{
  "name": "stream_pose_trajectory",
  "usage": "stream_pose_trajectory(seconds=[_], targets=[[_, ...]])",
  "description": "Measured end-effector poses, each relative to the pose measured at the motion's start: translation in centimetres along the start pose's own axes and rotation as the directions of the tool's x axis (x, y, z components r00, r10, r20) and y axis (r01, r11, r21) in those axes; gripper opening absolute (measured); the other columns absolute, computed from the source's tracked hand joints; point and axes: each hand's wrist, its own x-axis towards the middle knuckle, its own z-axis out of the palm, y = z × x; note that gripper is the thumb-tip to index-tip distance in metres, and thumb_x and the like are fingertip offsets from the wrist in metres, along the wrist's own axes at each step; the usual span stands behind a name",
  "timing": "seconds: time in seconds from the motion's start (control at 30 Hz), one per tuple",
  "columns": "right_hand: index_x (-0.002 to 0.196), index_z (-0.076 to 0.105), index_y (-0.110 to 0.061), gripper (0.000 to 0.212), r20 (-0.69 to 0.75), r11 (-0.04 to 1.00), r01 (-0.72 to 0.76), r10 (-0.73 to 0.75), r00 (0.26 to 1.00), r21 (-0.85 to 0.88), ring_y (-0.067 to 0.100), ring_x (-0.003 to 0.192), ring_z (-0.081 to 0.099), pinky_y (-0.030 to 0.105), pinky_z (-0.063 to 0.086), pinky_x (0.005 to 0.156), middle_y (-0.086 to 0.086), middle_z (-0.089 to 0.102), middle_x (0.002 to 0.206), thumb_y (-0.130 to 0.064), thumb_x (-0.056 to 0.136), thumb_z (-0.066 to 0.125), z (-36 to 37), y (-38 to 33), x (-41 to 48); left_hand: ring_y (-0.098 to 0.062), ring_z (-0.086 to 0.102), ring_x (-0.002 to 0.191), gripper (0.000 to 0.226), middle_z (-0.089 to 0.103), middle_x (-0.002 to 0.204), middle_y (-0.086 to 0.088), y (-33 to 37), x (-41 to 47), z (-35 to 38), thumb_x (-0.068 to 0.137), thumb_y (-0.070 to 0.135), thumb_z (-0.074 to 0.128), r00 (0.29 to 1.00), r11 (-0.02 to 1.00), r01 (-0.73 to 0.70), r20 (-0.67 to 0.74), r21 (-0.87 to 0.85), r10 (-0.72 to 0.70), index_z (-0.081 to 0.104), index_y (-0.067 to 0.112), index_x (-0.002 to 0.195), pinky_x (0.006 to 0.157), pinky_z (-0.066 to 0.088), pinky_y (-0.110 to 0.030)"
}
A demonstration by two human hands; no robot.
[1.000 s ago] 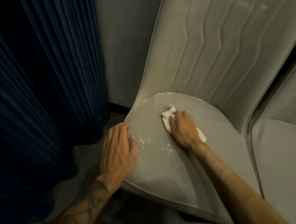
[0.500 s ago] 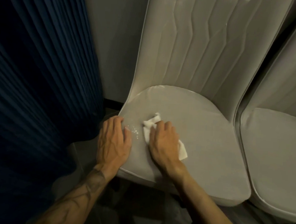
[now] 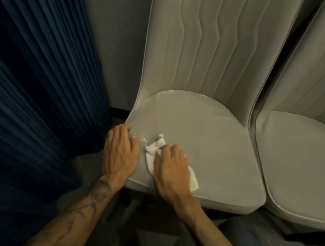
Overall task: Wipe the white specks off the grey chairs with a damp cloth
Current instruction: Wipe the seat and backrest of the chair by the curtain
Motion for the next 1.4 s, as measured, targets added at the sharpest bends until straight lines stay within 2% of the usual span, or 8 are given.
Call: stream_pose_trajectory(seconds=[0.2,0.4,0.6,0.73,0.83,1.03,1.27,1.4], targets=[[0.105,0.053,-0.016,0.017,-0.133,0.936,-0.346,0.336,0.933,-0.06,0.031,0.093,0.05,0.044,0.037,0.082,0.009,0.053,0.105,-0.029,0.102,0.041,-1.5,4.7,-1.3,-0.032,0.053,0.114,0.034,0.06,0.121,-0.014,0.3,-0.2,-0.1,0.097,0.027,0.044,1.0,1.0,0.021,0.005,-0.003,-0.021,0.056,0.008,0.122,0.096,0.046,-0.047],[0.101,0.049,-0.021,0.014,-0.073,1.0,-0.015,0.016,0.997,0.02,0.021,0.085,0.044,0.034,0.034,0.076,0.002,0.049,0.101,-0.028,0.1,0.037,0.6,-1.2,-2.0,-0.032,0.052,0.115,0.039,0.059,0.122,-0.015,0.4,-0.2,-0.5,0.098,0.031,0.038,1.0,1.0,0.016,0.026,-0.024,-0.015,0.057,0.006,0.122,0.098,0.045,-0.047],[0.096,0.056,-0.014,0.009,-0.224,0.958,-0.285,0.27,0.937,-0.037,0.032,0.082,0.049,0.043,0.037,0.072,0.011,0.055,0.094,-0.023,0.096,0.054,-0.2,2.7,-2.9,-0.032,0.053,0.115,0.039,0.06,0.122,-0.014,0.7,-0.4,-0.5,0.098,0.031,0.037,0.999,0.998,0.041,0.029,-0.037,-0.04,0.057,0.007,0.121,0.101,0.045,-0.048],[0.102,0.05,-0.019,0.013,-0.078,0.998,-0.059,0.061,0.995,0.027,0.024,0.087,0.045,0.038,0.039,0.079,0.005,0.052,0.101,-0.027,0.094,0.044,1.6,-4.1,-2.7,-0.033,0.052,0.116,0.034,0.06,0.122,-0.017,0.4,-0.3,-0.7,0.102,0.023,0.04,0.998,0.993,0.063,0.031,-0.105,-0.06,0.059,0.003,0.121,0.101,0.044,-0.048],[0.101,0.05,-0.019,0.01,-0.084,0.996,0.054,-0.048,0.995,0.073,0.023,0.088,0.046,0.037,0.042,0.079,0.003,0.051,0.101,-0.027,0.097,0.046,0.7,-3.0,-2.4,-0.035,0.053,0.113,0.022,0.06,0.12,-0.018,0.0,-0.4,-0.9,0.107,0.014,0.044,0.989,0.974,0.145,-0.002,-0.175,-0.148,0.06,0.002,0.118,0.099,0.043,-0.049],[0.097,0.052,-0.018,0.01,-0.188,0.982,-0.185,0.177,0.966,-0.023,0.026,0.081,0.047,0.041,0.042,0.073,0.005,0.051,0.094,-0.026,0.099,0.046,1.1,1.2,-3.1,-0.033,0.053,0.109,0.038,0.062,0.12,-0.016,0.0,-1.8,-1.1,0.101,0.027,0.037,0.977,0.958,0.2,-0.038,-0.204,-0.212,0.062,0.004,0.117,0.099,0.042,-0.049],[0.103,0.051,-0.02,0.015,-0.063,0.993,0.109,-0.107,0.992,0.038,0.025,0.092,0.048,0.039,0.038,0.081,0.003,0.051,0.103,-0.032,0.101,0.041,1.8,-2.0,-0.1,-0.036,0.054,0.106,0.045,0.063,0.114,-0.019,0.0,-2.0,-1.4,0.103,0.031,0.03,0.958,0.931,0.253,-0.066,-0.263,-0.279,0.064,0.002,0.113,0.098,0.04,-0.047],[0.096,0.052,-0.015,0.014,-0.152,1.0,0.018,-0.021,0.988,-0.019,0.033,0.083,0.049,0.044,0.036,0.073,0.011,0.053,0.096,-0.028,0.1,0.048,1.0,3.0,0.8,-0.021,0.048,0.101,0.045,0.061,0.111,-0.013,-0.5,-2.4,-1.8,0.104,0.035,0.028,0.963,0.927,0.247,-0.032,-0.281,-0.267,0.062,0.006,0.112,0.093,0.034,-0.032]])
